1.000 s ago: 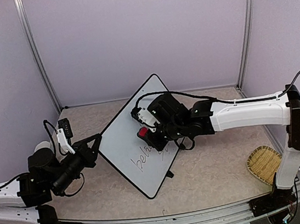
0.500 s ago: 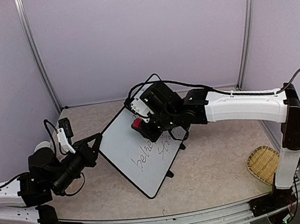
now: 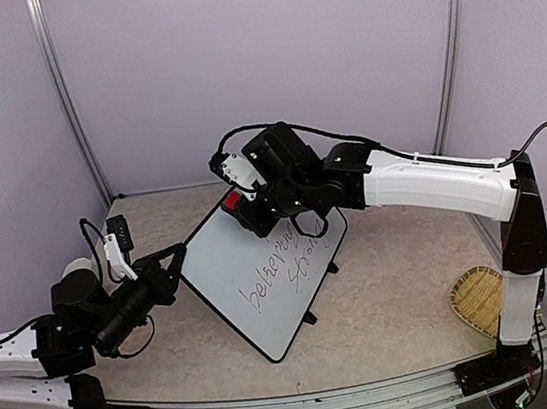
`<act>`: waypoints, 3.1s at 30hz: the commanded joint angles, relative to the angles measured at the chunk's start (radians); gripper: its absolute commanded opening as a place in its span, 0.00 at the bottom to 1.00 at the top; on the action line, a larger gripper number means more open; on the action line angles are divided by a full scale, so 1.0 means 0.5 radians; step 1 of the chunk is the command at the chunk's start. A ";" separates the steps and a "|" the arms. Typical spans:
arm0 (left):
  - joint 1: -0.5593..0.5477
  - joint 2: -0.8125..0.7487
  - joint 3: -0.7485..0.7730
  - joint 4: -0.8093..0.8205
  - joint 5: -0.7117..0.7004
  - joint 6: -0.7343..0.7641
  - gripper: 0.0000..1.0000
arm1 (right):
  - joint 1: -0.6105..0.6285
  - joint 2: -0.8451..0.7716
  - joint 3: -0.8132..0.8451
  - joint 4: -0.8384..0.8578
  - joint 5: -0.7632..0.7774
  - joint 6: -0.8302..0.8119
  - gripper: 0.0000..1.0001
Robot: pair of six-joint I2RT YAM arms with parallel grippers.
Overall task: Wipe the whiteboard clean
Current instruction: Erase the whiteboard at the center of the board.
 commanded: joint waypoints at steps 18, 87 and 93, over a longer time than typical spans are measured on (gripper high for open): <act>-0.065 -0.024 -0.082 -0.235 0.343 0.037 0.00 | -0.062 -0.151 -0.627 0.205 -0.068 0.083 0.14; -0.065 -0.035 -0.072 -0.257 0.336 0.044 0.00 | -0.097 -0.127 -0.658 0.191 -0.107 0.152 0.14; -0.064 -0.052 -0.061 -0.291 0.333 0.046 0.00 | -0.097 -0.237 -0.892 0.276 -0.141 0.220 0.14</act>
